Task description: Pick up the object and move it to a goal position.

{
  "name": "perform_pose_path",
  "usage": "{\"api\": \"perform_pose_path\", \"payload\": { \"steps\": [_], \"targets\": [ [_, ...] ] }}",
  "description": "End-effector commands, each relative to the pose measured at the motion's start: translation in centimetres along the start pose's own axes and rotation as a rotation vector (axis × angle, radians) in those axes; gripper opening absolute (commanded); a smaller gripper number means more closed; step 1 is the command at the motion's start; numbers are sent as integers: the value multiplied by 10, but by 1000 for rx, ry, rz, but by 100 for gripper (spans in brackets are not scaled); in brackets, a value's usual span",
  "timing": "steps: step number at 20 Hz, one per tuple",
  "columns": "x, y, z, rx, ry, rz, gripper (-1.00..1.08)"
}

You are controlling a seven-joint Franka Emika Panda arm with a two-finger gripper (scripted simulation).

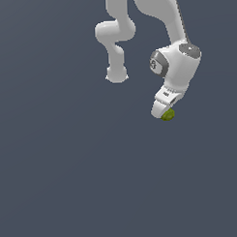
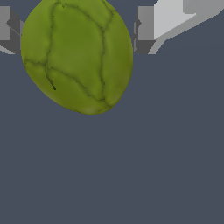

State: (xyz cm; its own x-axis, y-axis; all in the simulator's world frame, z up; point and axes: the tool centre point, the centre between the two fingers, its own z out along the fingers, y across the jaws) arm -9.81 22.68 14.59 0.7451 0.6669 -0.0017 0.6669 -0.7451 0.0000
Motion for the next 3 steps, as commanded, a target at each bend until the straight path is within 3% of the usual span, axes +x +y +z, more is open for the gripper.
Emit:
{"api": "perform_pose_path", "payload": {
  "steps": [1,3],
  "targets": [
    [4,-5,-4,0,2,2,-100],
    [5,-6,-4,0,2,2,-100]
  ]
}}
